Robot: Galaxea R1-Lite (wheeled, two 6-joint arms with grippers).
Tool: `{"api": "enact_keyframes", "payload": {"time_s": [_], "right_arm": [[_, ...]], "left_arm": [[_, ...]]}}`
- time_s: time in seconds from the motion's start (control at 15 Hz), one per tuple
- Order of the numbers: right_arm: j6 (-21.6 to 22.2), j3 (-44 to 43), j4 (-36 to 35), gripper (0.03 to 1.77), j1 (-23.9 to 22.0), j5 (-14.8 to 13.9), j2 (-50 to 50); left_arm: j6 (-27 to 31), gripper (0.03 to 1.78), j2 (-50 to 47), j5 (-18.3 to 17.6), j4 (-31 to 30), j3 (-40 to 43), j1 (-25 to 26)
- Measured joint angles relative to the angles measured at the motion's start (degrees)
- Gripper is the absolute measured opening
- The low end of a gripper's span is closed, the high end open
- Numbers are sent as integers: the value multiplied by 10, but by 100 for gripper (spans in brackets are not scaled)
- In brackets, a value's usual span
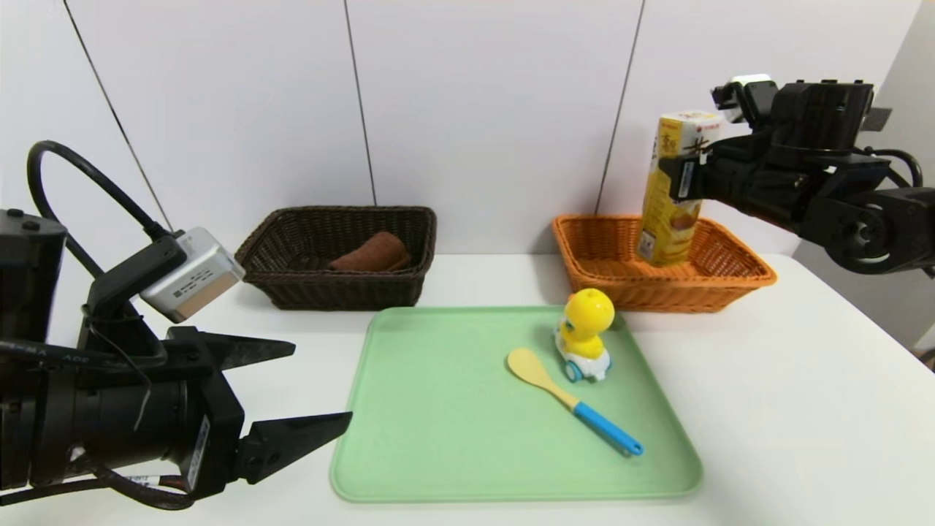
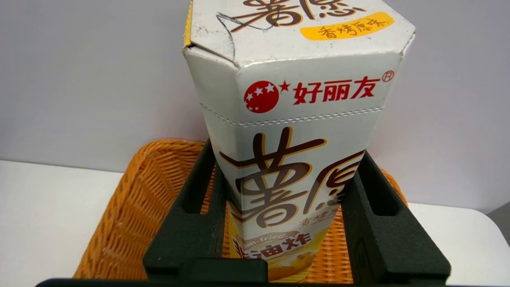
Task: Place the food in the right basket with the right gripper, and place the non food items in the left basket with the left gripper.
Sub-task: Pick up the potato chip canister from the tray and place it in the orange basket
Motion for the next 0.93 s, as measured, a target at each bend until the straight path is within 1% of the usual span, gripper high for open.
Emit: {"api": "enact_keyframes", "payload": {"time_s": [0.13,0.33,0.67,0.93], "right_arm": [[0,-20,0,81,-2,-13,20],[0,-31,0,81,-3,-15,40],[0,-29,0,121,-4,-11,52],[0,-12,7,142,-4,0,42]], "left_arm": [[0,169,3,0,0,0,0],[0,169,9,1,0,0,0],[-1,169,18,1,-1,-1,0],[-4,169,26,2,-1,-1,0]]}}
